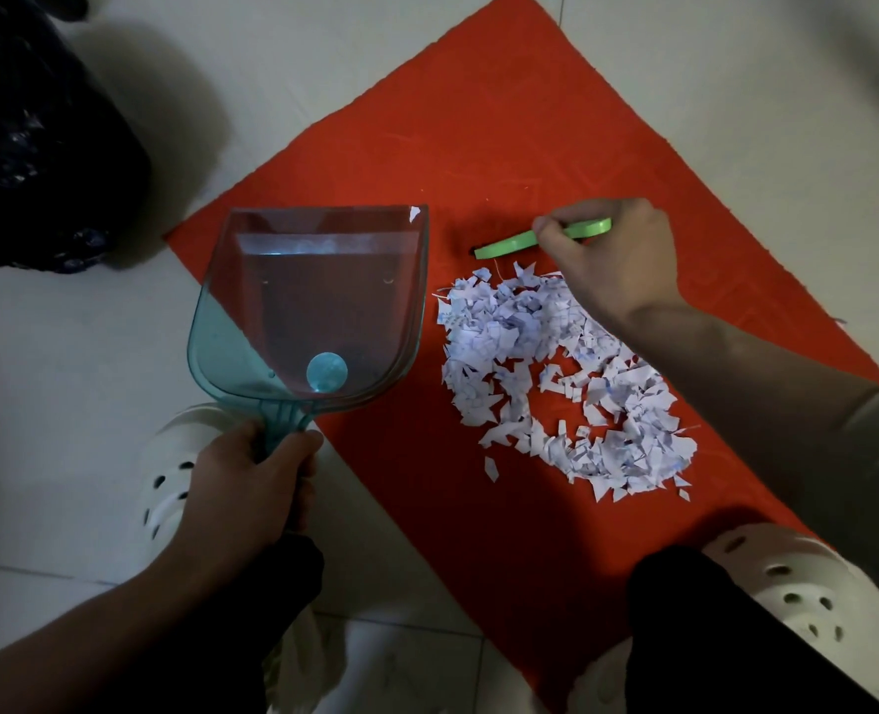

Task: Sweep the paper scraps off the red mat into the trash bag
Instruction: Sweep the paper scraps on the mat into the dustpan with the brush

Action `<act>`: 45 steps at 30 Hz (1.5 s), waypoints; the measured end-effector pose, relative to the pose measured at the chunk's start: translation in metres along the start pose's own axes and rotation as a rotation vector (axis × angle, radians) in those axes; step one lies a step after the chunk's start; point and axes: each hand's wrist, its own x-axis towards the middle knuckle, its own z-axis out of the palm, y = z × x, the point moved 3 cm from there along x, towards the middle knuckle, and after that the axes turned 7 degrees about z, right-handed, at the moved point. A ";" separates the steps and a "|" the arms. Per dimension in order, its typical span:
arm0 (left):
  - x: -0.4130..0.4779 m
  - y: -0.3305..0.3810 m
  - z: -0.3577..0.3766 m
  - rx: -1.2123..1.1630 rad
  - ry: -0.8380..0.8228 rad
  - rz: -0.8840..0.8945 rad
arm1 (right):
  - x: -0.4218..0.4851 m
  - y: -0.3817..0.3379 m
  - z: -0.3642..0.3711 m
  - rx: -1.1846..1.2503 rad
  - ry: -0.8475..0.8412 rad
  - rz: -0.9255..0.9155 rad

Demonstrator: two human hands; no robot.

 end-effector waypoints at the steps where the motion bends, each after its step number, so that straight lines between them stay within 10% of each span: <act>1: 0.000 0.000 0.000 0.005 -0.002 0.003 | -0.003 0.003 -0.001 -0.015 -0.003 -0.005; 45: 0.000 -0.001 -0.004 0.014 0.033 0.007 | -0.060 -0.008 0.016 0.408 -0.397 0.060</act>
